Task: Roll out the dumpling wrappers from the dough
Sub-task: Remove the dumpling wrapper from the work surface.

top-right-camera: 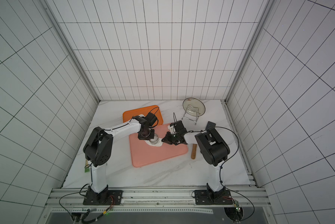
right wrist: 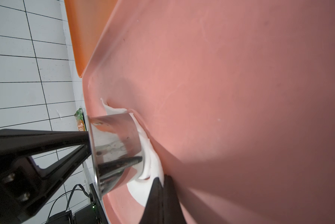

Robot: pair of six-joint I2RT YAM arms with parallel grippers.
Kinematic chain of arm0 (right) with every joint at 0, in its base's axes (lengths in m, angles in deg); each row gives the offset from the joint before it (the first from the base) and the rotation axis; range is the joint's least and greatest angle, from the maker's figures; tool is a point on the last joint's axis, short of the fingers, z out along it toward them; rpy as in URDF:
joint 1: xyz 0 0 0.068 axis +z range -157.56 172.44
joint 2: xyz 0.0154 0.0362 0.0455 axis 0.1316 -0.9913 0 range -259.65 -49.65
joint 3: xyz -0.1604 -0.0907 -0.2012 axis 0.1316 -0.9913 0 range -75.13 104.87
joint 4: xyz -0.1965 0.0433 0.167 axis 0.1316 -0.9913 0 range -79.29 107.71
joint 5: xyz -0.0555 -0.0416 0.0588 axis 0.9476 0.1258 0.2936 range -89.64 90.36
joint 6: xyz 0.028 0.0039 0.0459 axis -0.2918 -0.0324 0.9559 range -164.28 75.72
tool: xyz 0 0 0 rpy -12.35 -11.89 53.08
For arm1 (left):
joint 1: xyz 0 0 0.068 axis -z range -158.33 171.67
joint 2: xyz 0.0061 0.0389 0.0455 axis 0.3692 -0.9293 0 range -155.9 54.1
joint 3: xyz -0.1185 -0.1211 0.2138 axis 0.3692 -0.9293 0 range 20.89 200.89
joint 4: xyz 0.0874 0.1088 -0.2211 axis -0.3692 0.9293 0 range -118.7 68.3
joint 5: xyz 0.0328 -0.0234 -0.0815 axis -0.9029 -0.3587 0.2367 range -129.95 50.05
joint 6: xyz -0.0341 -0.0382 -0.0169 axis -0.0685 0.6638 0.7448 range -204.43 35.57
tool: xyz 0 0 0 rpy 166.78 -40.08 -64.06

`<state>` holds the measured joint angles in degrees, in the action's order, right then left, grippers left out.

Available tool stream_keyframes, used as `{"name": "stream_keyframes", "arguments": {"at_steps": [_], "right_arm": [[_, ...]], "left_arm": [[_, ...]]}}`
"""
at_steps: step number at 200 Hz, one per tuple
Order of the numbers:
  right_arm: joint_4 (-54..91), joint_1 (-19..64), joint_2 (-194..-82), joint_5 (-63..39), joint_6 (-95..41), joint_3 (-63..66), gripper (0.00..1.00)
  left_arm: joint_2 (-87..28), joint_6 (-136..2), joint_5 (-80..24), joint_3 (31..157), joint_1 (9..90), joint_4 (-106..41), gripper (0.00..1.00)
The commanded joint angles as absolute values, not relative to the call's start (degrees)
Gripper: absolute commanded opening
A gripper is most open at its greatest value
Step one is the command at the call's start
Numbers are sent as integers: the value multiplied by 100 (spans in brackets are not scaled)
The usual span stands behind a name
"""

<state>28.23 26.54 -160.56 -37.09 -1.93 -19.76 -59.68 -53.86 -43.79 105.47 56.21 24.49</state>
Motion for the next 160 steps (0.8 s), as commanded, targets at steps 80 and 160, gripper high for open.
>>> {"name": "stream_keyframes", "arguments": {"at_steps": [80, 160], "right_arm": [[2783, 2613, -15890, -3343, -243, -2212, 0], [3017, 2569, -15466, -3161, -198, -2735, 0]], "left_arm": [[-6195, -5421, -4510, 10507, 5761, 2753, 0], [-6227, -5419, -4560, 10458, 5761, 2763, 0]]}}
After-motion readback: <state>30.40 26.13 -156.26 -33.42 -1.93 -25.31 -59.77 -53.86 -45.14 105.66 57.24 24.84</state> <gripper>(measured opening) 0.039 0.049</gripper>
